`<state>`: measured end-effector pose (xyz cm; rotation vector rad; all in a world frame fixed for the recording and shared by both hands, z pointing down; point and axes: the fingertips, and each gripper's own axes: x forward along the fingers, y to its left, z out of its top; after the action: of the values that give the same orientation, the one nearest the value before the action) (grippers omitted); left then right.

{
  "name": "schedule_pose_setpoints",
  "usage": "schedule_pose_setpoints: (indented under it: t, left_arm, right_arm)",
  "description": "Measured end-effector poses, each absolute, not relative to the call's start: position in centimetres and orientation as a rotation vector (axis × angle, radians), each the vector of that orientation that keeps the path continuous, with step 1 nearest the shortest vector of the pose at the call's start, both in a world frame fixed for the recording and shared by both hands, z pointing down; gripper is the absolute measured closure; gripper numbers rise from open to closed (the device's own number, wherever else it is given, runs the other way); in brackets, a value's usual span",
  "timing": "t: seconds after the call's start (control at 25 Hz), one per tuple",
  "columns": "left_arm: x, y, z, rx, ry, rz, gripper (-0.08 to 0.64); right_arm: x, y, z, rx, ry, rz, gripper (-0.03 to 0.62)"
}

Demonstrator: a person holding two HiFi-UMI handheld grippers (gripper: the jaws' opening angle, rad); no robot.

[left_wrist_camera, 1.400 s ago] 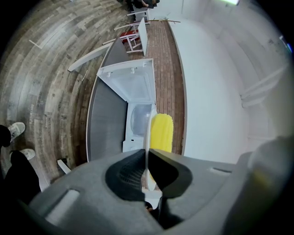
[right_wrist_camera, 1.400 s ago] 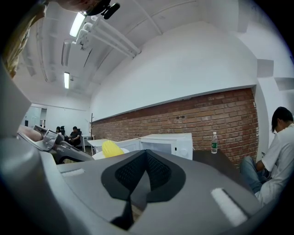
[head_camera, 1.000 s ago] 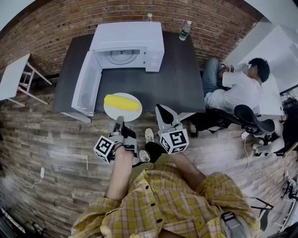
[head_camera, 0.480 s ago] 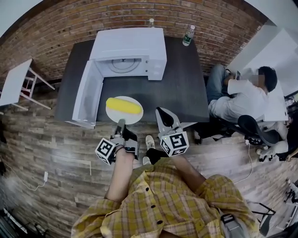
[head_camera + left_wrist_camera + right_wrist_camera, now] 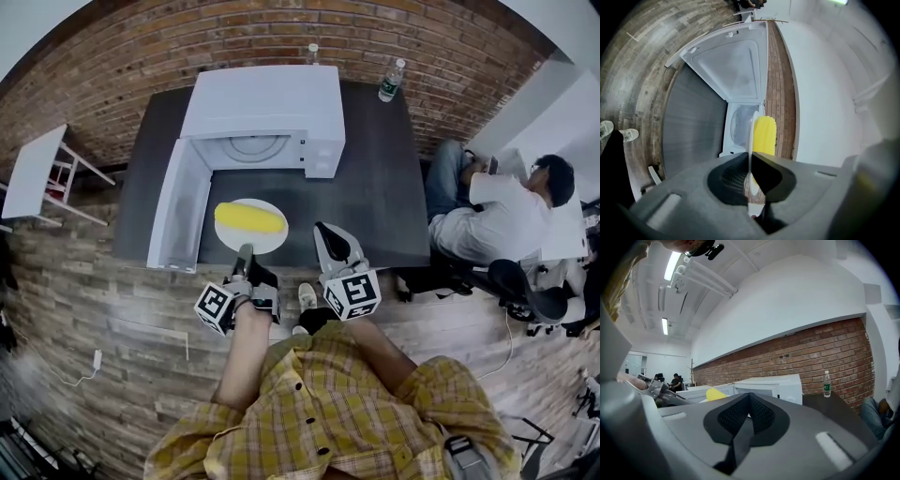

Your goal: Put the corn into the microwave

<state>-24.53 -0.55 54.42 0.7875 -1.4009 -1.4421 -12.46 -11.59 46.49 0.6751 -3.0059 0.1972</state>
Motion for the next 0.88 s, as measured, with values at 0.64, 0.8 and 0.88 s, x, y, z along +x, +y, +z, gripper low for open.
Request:
schedule_pose_setpoints:
  t: [0.64,0.8,0.88]
  left_arm:
    - [-27.9,-5.3,57.6,0.739,-1.448,-1.383,0.537]
    - [-28.5,-6.3,58.3,0.732,-1.462,-1.374,0.535]
    - [-28.8,-6.8,58.6,0.731,-1.470,-1.368,0.535]
  right_arm:
    - [-15.4,-16.1,48.3,0.626,-2.986,0.243,0.595]
    - [-15.8,-16.9,48.9,0.615,-2.978,0.247,0.595]
    - [-16.1,-17.1,49.0,0.608,-2.978,0.248,0.595]
